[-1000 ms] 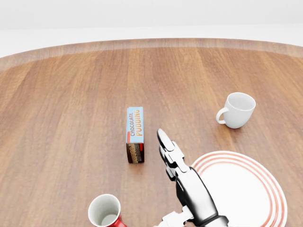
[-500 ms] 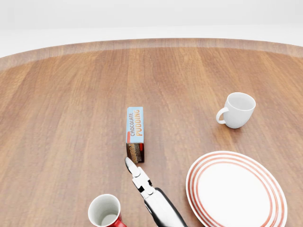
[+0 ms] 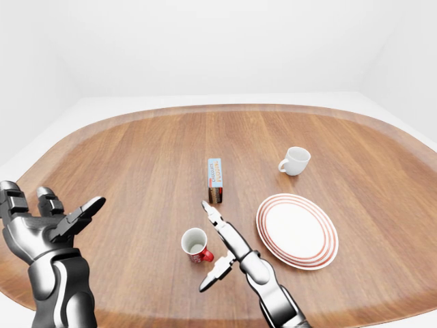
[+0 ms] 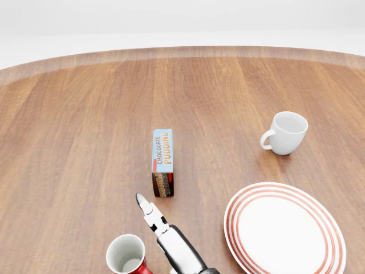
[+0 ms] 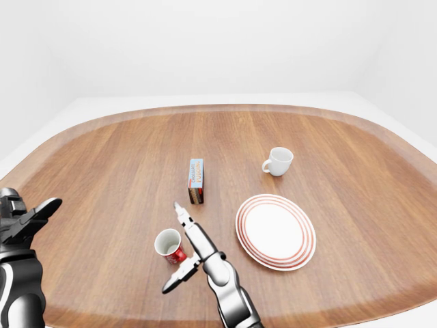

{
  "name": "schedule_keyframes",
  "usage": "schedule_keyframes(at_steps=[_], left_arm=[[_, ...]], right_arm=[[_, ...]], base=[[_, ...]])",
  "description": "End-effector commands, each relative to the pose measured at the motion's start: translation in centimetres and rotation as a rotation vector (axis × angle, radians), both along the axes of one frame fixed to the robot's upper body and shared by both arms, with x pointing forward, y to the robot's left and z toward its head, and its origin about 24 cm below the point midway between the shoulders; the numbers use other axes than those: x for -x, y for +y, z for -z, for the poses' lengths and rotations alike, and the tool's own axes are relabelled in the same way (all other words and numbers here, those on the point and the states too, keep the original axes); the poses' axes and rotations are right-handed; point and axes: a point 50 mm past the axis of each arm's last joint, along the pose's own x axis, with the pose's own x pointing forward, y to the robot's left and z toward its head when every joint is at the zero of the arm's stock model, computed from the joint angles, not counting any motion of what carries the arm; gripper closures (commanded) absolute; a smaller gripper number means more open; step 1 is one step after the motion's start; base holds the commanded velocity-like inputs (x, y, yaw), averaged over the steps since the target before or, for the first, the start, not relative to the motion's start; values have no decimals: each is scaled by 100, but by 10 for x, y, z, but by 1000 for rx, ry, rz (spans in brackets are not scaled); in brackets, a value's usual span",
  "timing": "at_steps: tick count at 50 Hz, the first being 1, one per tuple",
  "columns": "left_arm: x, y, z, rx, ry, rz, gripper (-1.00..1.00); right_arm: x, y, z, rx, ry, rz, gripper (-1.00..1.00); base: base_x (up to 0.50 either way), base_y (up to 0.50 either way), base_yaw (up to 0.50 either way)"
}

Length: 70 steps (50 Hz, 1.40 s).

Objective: Pick up the red mug and put it on the plate

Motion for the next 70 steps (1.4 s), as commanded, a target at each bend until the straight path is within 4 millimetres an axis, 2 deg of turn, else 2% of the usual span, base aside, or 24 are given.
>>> schedule_keyframes(at_steps=[1,17,40,51,61,70], left_arm=[[0,0,1,-1,1,2,-100],[-1,0,1,0,2,2,-100],[-1,-1,2,0,3,2,-100],[-1,-1,1,-1,2,2,-100],[-2,-1,2,-1,3,3,-100],[-3,-1,2,-2,3,4,-100]], right_arm=[[-11,10,7,7,32,-24,-100],[-25,12,28,38,94,-10,-100],[-21,7,66,195,224,-1,-100],[-23,6,68,194,235,8,-100],[-28,9,55,160,185,3,-100],[-29,11,56,172,188,-2,-100]], base=[[0,0,0],[0,0,0],[0,0,0],[0,0,0],[0,0,0],[0,0,0]])
